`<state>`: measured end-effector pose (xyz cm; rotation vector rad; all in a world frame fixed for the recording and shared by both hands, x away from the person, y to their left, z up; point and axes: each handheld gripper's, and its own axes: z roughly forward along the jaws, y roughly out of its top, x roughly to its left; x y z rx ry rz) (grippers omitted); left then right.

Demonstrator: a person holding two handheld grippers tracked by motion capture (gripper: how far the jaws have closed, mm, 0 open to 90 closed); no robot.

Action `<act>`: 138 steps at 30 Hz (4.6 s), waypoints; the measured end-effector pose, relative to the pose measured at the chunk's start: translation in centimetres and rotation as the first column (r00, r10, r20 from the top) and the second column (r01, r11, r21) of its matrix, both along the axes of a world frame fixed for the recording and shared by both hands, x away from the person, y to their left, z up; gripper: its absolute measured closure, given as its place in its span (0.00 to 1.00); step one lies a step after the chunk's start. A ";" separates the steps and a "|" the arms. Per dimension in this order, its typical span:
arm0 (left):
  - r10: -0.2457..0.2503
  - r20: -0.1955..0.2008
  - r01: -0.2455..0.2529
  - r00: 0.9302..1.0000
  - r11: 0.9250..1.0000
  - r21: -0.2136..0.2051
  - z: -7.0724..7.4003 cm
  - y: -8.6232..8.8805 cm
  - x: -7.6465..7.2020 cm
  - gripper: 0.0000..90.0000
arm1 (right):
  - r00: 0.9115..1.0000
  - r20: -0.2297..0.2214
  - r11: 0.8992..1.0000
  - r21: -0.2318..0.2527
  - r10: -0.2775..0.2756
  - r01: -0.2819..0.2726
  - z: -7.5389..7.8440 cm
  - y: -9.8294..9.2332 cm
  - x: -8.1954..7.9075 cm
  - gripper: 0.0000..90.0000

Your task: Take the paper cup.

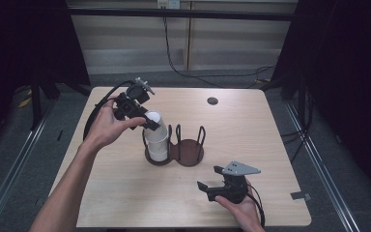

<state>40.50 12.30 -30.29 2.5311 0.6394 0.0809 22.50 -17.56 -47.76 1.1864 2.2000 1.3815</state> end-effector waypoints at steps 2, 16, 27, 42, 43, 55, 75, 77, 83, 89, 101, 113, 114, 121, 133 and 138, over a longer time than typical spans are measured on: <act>-0.004 0.005 0.004 1.000 1.000 -0.004 0.0 0.1 0.0 0.40 | 1.000 -0.001 1.000 0.000 0.001 -0.001 0.0 0.0 0.0 0.16; -0.005 0.054 0.007 0.999 0.999 -0.036 0.9 0.6 -0.4 0.40 | 1.000 -0.002 1.000 -0.002 0.004 -0.004 0.0 0.0 0.0 0.16; -0.004 0.070 0.009 0.998 0.997 -0.070 1.4 1.1 -0.9 0.40 | 1.000 -0.003 1.000 -0.003 0.003 -0.003 0.0 0.0 0.0 0.16; 0.032 0.075 -0.018 0.997 0.984 -0.179 1.5 3.1 -1.7 0.40 | 1.000 -0.007 1.000 -0.008 0.002 -0.002 -0.1 0.1 0.1 0.16; 0.030 0.084 -0.015 0.996 0.983 -0.180 1.6 3.2 -1.8 0.40 | 1.000 -0.007 1.000 -0.008 0.002 -0.002 -0.2 0.1 0.1 0.16; 0.039 0.103 -0.014 0.994 0.974 -0.228 1.8 4.6 -3.1 0.41 | 1.000 -0.016 1.000 -0.008 0.007 -0.007 -0.4 0.4 0.2 0.16; 0.013 0.157 0.034 0.988 0.955 -0.293 1.5 6.5 -6.7 0.41 | 1.000 -0.010 1.000 -0.005 -0.002 0.002 -0.2 0.4 0.3 0.16; 0.009 0.163 0.040 0.987 0.956 -0.291 1.3 6.3 -7.1 0.41 | 1.000 -0.007 1.000 -0.003 0.000 0.000 -0.1 0.3 0.4 0.16; -0.029 0.166 0.075 0.986 0.958 -0.278 0.6 5.4 -7.9 0.41 | 1.000 0.008 1.000 0.014 0.013 -0.013 0.5 0.3 0.3 0.16; -0.062 0.152 0.104 0.986 0.954 -0.281 -0.5 4.8 -8.1 0.41 | 0.999 0.027 0.999 0.032 0.029 -0.030 1.2 0.3 0.4 0.16; -0.124 0.119 0.155 0.985 0.944 -0.293 -3.0 4.2 -9.0 0.41 | 0.994 0.049 0.995 0.025 0.095 -0.096 2.5 1.5 0.8 0.15; -0.177 0.099 0.199 0.979 0.933 -0.299 -5.3 3.9 -9.2 0.41 | 0.986 0.064 0.987 0.027 0.157 -0.159 3.3 3.0 1.7 0.16; -0.178 0.100 0.200 0.979 0.933 -0.299 -5.5 3.8 -9.2 0.41 | 0.985 0.064 0.986 0.026 0.162 -0.164 3.3 3.2 1.8 0.16; -0.179 0.077 0.194 0.981 0.933 -0.302 -6.3 3.4 -9.3 0.41 | 0.969 0.076 0.970 0.038 0.236 -0.240 3.5 4.4 2.0 0.15; -0.211 0.064 0.220 0.975 0.918 -0.329 -6.1 2.9 -9.9 0.41 | 0.947 0.104 0.950 0.047 0.304 -0.310 4.6 6.1 2.4 0.15; -0.222 0.070 0.233 0.973 0.916 -0.326 -5.8 2.9 -10.1 0.41 | 0.939 0.117 0.942 0.057 0.324 -0.332 4.2 6.5 2.4 0.16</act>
